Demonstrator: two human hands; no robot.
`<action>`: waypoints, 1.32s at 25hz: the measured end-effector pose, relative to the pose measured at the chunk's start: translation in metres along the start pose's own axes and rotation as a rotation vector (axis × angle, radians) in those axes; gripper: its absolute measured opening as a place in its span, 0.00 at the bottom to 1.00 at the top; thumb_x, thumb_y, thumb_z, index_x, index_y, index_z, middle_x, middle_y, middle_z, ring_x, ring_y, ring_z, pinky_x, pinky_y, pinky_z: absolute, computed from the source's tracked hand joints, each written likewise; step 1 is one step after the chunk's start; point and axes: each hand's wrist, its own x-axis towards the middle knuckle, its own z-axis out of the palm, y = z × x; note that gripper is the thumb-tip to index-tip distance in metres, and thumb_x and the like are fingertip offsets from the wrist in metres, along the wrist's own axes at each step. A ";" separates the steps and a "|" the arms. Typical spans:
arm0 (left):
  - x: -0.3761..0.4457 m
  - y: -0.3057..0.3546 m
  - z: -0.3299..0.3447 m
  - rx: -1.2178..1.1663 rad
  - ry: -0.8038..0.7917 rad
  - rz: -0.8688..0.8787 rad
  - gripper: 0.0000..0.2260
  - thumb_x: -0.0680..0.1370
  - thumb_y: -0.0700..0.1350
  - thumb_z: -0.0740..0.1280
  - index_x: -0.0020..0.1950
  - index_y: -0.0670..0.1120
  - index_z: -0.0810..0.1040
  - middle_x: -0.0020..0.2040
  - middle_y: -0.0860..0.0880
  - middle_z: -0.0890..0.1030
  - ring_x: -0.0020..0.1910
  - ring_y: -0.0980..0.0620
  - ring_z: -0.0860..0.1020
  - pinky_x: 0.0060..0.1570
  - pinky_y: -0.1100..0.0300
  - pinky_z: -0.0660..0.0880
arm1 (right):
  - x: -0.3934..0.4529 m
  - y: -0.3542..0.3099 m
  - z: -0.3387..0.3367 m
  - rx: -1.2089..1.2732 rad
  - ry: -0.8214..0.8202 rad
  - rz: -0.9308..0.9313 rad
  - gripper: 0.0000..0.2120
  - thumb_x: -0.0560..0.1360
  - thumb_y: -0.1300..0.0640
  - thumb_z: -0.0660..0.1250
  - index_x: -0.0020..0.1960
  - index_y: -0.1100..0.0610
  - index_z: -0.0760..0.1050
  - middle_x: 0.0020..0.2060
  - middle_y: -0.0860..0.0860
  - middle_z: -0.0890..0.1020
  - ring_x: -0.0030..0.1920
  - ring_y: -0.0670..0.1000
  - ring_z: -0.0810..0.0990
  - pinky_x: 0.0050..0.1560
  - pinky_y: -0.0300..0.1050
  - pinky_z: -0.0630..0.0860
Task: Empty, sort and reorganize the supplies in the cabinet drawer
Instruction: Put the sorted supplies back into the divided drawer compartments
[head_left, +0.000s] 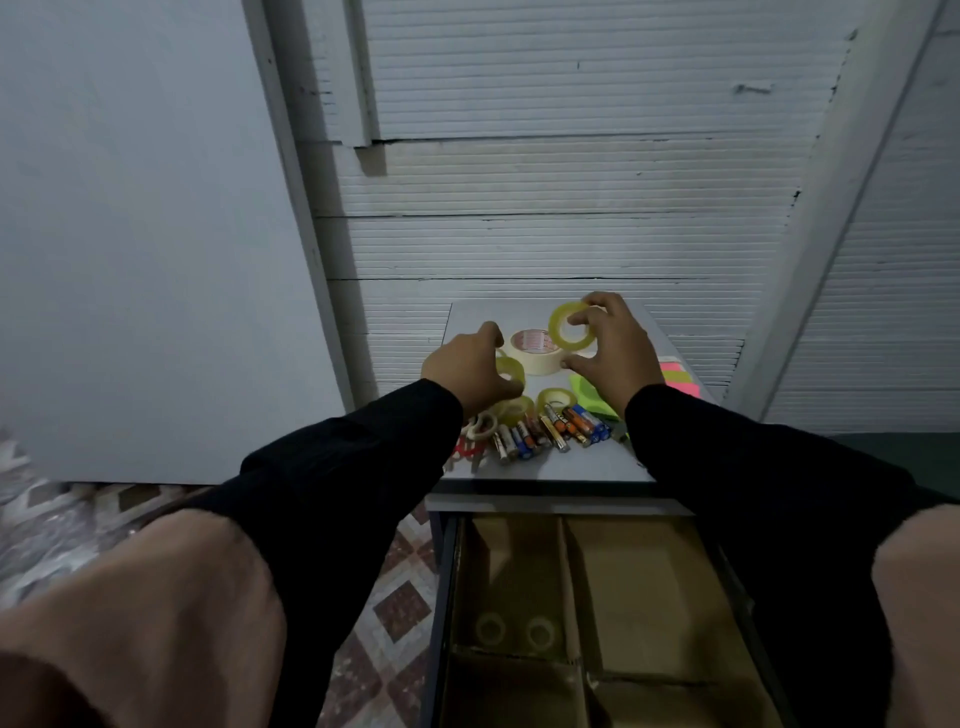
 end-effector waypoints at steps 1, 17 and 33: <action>-0.011 0.001 -0.004 0.004 0.003 0.006 0.26 0.73 0.54 0.70 0.66 0.46 0.66 0.56 0.44 0.78 0.52 0.45 0.77 0.41 0.57 0.70 | -0.009 -0.006 -0.005 -0.011 0.014 -0.025 0.18 0.69 0.64 0.73 0.57 0.60 0.75 0.65 0.53 0.69 0.61 0.57 0.73 0.62 0.52 0.69; -0.125 -0.041 0.053 -0.117 -0.354 0.000 0.29 0.72 0.50 0.72 0.70 0.47 0.65 0.63 0.45 0.75 0.57 0.47 0.76 0.52 0.56 0.75 | -0.145 -0.024 0.033 -0.269 -0.698 -0.085 0.30 0.74 0.60 0.67 0.73 0.53 0.60 0.68 0.53 0.67 0.67 0.56 0.64 0.65 0.47 0.65; -0.129 -0.088 0.094 -0.126 -0.398 -0.060 0.26 0.72 0.49 0.72 0.67 0.45 0.69 0.62 0.45 0.76 0.59 0.47 0.75 0.58 0.55 0.74 | -0.177 0.008 0.104 -0.646 -1.023 -0.062 0.24 0.74 0.53 0.66 0.68 0.52 0.63 0.67 0.60 0.69 0.70 0.62 0.62 0.71 0.57 0.54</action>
